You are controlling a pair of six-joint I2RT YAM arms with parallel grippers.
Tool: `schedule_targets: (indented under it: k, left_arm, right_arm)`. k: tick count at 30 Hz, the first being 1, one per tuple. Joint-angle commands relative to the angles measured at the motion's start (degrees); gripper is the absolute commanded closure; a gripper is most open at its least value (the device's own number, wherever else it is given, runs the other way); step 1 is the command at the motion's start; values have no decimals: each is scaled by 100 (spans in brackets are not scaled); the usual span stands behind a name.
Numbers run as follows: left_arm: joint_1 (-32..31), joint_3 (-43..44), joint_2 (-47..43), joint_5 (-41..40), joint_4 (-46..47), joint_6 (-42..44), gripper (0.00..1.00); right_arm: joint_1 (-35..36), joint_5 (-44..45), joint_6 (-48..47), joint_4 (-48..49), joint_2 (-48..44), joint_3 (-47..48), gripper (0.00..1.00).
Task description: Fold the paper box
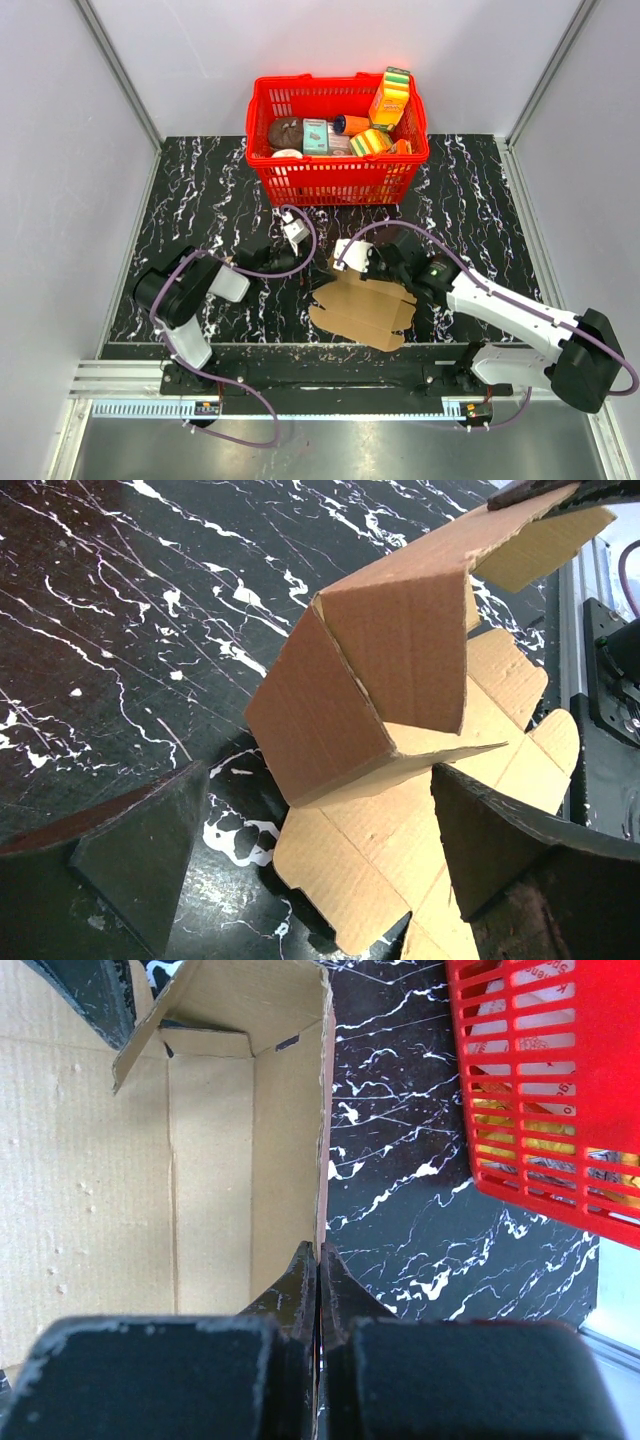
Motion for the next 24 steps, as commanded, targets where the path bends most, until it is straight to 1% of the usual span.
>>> schedule_targets:
  k: [1, 8, 11, 17, 24]
  left_arm:
    - [-21, -116, 178, 250, 1218, -197, 1]
    - [-21, -160, 328, 268, 1429, -250, 1]
    - [-21, -161, 372, 303, 1421, -233, 1]
    - [-21, -64, 469, 364, 1140, -101, 1]
    - [-38, 7, 504, 373, 929, 31, 1]
  right_arm:
    - [134, 27, 62, 191, -183, -136, 100]
    - [336, 466, 114, 446, -262, -461, 100]
    - [433, 860, 36, 578, -192, -593, 100]
    - [609, 1441, -158, 736, 19, -777, 100]
    - [732, 1793, -307, 851, 81, -874, 100]
